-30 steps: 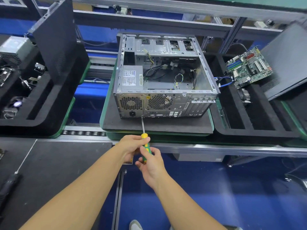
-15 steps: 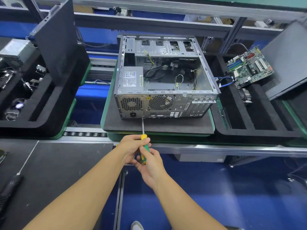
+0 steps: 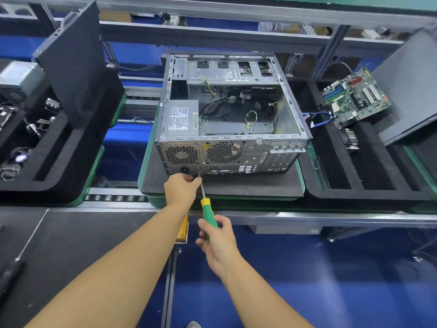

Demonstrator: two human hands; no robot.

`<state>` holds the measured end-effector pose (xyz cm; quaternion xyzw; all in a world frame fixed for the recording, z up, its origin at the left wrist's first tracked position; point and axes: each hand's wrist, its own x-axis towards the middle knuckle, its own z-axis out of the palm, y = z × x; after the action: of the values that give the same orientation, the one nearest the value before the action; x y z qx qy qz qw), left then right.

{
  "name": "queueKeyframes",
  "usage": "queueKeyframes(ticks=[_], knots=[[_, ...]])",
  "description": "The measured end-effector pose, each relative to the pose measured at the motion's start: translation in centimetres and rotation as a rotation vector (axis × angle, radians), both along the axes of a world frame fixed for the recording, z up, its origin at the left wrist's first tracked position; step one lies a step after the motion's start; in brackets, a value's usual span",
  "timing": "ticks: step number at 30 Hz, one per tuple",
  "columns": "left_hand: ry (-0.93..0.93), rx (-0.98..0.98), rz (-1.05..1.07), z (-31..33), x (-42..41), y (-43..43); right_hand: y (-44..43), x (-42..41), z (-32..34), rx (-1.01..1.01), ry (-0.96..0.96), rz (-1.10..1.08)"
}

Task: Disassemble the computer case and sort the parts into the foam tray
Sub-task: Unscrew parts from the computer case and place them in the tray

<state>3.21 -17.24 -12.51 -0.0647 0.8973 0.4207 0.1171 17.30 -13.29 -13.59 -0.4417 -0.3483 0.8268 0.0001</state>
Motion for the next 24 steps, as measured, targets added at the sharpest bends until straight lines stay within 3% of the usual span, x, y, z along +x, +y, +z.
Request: queueKeyframes(ticks=[7,16,19,22,24], knots=[[0.005,-0.181,0.081,0.0,0.1,2.1,0.5,0.2,-0.7,0.046,0.021,0.031],[-0.015,-0.164,0.090,-0.9,-0.4,2.2,0.9,1.3,-1.1,0.156,0.030,0.172],[-0.152,0.147,0.165,-0.4,-0.9,1.7,1.3,1.7,-0.8,0.129,0.075,0.159],[-0.507,0.751,0.364,0.2,-0.8,-0.1,1.4,1.9,-0.3,0.047,0.144,0.101],[-0.685,1.006,0.401,0.3,-0.3,-2.0,1.2,1.8,0.2,-0.013,0.206,0.079]])
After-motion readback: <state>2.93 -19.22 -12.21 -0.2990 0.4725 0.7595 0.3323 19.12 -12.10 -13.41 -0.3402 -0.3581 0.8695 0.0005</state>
